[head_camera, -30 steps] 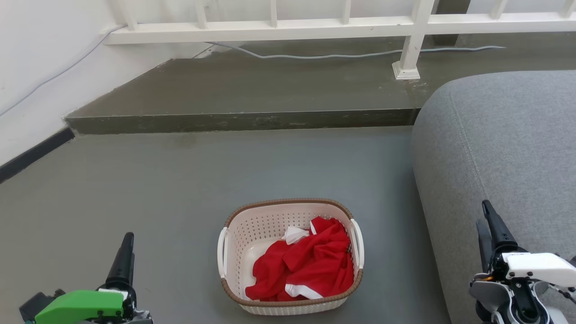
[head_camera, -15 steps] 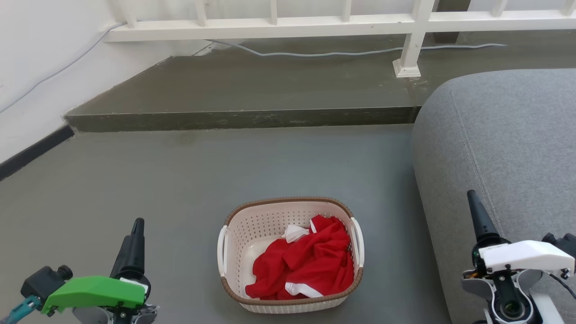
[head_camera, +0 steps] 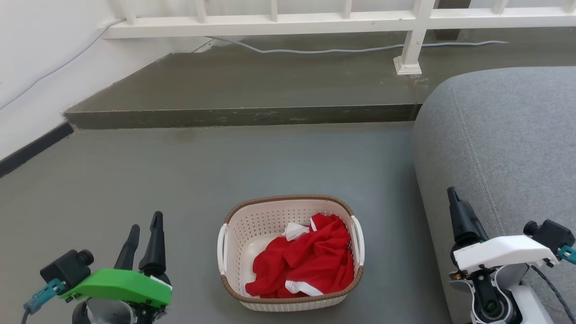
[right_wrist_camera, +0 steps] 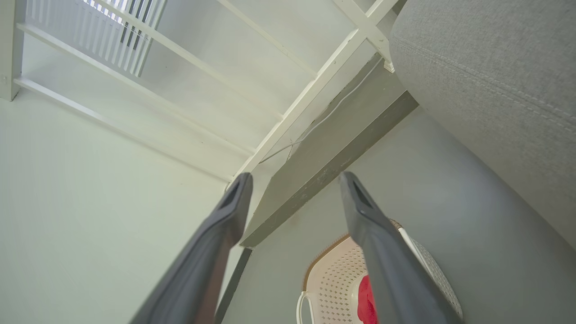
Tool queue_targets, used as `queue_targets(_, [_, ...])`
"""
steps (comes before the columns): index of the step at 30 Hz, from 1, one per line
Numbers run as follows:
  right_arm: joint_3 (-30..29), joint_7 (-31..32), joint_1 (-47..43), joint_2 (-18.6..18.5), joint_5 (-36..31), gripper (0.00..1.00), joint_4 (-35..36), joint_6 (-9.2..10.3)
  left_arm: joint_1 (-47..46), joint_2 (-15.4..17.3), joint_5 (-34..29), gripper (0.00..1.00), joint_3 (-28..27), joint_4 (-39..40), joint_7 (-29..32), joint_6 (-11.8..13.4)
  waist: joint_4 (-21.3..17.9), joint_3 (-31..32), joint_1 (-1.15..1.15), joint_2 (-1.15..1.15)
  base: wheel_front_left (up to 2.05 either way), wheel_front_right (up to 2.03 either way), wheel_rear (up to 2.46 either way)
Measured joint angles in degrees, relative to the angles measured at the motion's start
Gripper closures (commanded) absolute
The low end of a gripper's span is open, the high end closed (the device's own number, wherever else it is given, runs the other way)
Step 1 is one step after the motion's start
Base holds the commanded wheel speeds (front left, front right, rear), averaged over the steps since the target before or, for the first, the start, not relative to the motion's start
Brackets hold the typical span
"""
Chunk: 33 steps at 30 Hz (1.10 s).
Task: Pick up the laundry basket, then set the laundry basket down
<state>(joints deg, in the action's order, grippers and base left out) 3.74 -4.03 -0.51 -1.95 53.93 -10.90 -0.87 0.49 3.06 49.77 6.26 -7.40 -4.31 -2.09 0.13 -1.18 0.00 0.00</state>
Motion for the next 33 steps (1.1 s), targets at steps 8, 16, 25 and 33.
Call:
queue_targets(8, [1.87, -1.51, -0.01, -0.07, -6.44, 0.0, 1.6, 1.07, 0.03, 0.02, -8.27, 0.0, 1.56, 1.78, -1.31, 1.22, 0.02, -0.13, 0.0, 0.0, 0.0, 0.0, 0.0])
queue_targets(16, [3.58, -2.68, -0.02, -0.12, -13.25, 0.0, 3.16, 2.37, 0.08, 0.01, -15.48, 0.0, 3.09, 3.41, -2.72, 2.97, 0.06, -0.22, 0.0, 0.0, 0.0, 0.0, 0.0])
queue_targets(25, [5.15, -4.52, -0.03, -0.16, -20.65, 0.0, 4.93, 3.59, 0.15, -0.01, -23.1, 0.0, 4.39, 5.2, -4.39, 4.21, 0.01, -0.34, 0.0, 0.0, 0.0, 0.0, 0.0])
queue_targets(33, [6.64, -5.89, -0.05, -0.3, -27.43, 0.0, 6.46, 4.68, 0.34, -0.02, -29.81, 0.0, 5.49, 6.66, -5.87, 5.38, -0.1, -0.55, 0.0, 0.0, 0.0, 0.0, 0.0])
